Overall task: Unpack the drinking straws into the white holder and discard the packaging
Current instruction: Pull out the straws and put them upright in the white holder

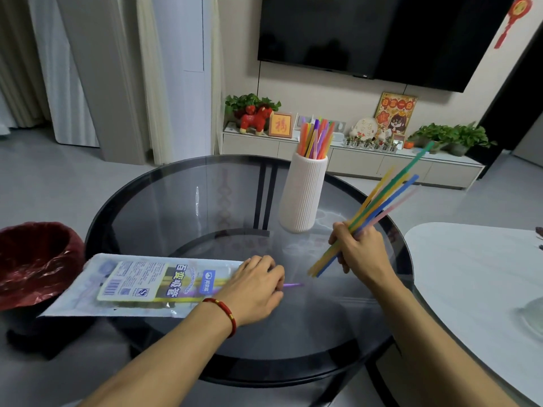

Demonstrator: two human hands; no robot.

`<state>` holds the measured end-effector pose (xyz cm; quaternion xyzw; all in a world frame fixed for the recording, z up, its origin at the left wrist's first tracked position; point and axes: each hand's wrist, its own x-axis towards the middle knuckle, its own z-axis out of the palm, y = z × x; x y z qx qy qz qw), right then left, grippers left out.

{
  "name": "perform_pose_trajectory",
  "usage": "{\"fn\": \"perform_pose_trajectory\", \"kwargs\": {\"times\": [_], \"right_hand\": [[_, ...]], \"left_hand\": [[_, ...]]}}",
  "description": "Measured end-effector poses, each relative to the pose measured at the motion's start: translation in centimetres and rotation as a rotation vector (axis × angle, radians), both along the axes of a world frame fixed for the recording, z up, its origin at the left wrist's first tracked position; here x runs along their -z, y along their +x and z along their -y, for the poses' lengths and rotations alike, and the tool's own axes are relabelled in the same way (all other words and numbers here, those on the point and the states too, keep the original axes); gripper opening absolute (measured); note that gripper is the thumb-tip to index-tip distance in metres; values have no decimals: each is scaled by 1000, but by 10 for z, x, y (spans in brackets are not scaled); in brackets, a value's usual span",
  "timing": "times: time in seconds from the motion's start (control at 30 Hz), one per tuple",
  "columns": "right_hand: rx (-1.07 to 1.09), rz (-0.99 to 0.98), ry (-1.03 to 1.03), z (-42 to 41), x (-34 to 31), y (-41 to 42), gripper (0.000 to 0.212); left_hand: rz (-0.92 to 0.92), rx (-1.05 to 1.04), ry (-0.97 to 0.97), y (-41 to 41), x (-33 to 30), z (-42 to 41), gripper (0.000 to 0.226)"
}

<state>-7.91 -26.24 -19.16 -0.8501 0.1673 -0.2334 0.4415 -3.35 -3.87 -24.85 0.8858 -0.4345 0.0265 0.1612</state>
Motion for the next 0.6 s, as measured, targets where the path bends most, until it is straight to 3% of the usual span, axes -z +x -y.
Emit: {"fn": "perform_pose_trajectory", "kwargs": {"times": [0.3,0.6], "right_hand": [[71,431,453,5,-74,35,25],[211,512,50,6,-150,101,26]], "left_hand": [[-5,-16,-299,8,-13,2,19],[6,-129,-211,15,-18,3,28]]}}
